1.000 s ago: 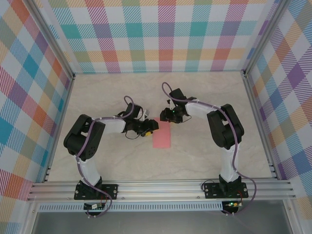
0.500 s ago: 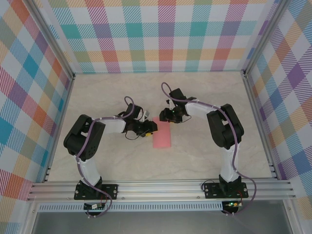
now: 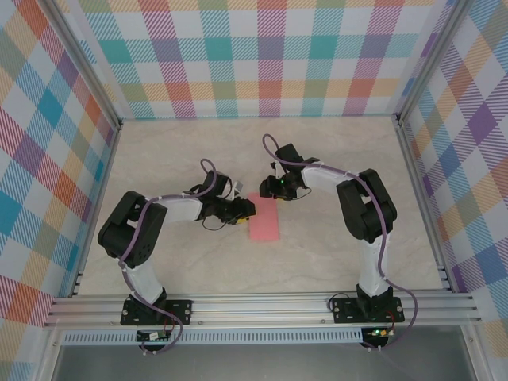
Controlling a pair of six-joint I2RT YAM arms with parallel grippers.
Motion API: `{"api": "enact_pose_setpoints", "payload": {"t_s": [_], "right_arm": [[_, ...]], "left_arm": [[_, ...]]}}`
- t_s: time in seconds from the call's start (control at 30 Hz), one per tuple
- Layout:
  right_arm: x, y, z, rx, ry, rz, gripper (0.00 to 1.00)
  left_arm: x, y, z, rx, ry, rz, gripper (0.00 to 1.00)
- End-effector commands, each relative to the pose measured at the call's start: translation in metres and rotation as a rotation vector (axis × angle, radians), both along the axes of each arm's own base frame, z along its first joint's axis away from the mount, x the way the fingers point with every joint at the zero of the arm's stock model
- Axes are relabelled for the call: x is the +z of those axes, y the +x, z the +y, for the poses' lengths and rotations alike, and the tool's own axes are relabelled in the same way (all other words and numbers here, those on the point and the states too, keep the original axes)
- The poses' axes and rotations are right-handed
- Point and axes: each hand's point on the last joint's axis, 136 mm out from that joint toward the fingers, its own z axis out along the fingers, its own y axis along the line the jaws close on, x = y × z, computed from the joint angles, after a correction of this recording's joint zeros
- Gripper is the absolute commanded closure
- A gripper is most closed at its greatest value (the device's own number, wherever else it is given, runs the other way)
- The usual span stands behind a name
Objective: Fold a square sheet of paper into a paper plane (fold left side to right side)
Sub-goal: Third fold the triangle at the center of the table.
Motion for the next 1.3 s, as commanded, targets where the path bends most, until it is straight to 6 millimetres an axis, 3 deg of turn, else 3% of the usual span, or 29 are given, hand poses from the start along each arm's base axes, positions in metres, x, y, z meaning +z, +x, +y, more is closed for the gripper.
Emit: {"api": "enact_pose_setpoints", "payload": {"t_s": [0.0,0.2,0.37,0.5,0.57,0.77,0.97,1.07,1.27], "right_arm": [[-0.014,-0.007,0.002,0.033,-0.016,0.026,0.46],[0.010,0.001,0.004,0.040,0.015,-0.058,0.40],[0.061,0.003,-0.006,0.031,0.038,-0.236,0.28],[0.091,-0.019,-0.024,0.044,0.028,-0.381,0.21],[0.099,-0.043,-0.027,0.093,0.018,-0.448,0.21],[0.088,-0.121,-0.021,0.265,-0.078,-0.583,0.19],[0.074,-0.170,0.001,0.436,-0.228,-0.742,0.19],[0.062,-0.178,0.018,0.532,-0.321,-0.784,0.18],[0.034,-0.171,0.047,0.703,-0.511,-0.824,0.18]], "left_arm": [[0.001,-0.006,-0.002,-0.011,0.005,-0.005,0.75],[-0.009,-0.009,-0.001,-0.009,0.027,0.018,0.93],[-0.010,-0.011,0.000,0.016,0.035,0.041,0.99],[-0.008,-0.011,0.001,0.047,0.038,0.059,1.00],[-0.007,-0.011,0.000,0.052,0.038,0.062,1.00],[-0.006,-0.013,0.000,0.054,0.053,0.075,1.00],[-0.003,-0.015,-0.002,0.047,0.058,0.073,1.00],[-0.002,-0.015,-0.002,0.046,0.058,0.071,1.00],[0.001,-0.016,-0.002,0.043,0.059,0.071,1.00]]}}
